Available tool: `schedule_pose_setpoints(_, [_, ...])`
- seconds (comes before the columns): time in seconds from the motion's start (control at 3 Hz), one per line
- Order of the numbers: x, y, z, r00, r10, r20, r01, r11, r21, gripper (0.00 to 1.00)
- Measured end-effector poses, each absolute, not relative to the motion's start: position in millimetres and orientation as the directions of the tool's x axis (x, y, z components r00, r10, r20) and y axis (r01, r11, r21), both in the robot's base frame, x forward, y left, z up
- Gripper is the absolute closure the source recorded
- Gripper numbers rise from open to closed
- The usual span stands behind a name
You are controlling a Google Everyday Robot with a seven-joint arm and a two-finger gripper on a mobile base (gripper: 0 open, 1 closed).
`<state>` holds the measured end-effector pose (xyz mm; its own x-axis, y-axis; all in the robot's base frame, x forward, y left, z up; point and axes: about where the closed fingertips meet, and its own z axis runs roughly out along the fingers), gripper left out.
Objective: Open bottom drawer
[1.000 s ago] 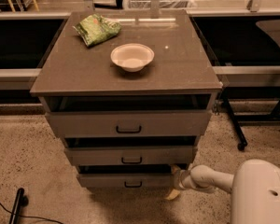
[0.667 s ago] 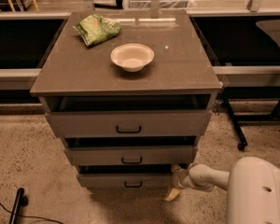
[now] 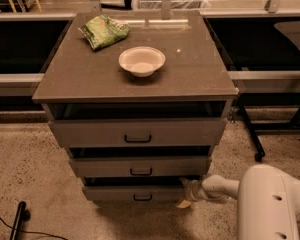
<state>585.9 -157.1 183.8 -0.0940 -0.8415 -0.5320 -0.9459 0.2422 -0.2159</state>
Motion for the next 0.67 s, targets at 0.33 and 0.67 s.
schedule_pose_setpoints(0.33, [585.8, -157.0, 183.7, -0.094, -0.841, -0.532, -0.946, 0.242, -0.216, 0.74])
schedule_pose_setpoints(0.67, [585.8, -157.0, 183.7, -0.094, -0.841, -0.532, -0.946, 0.242, -0.216, 0.63])
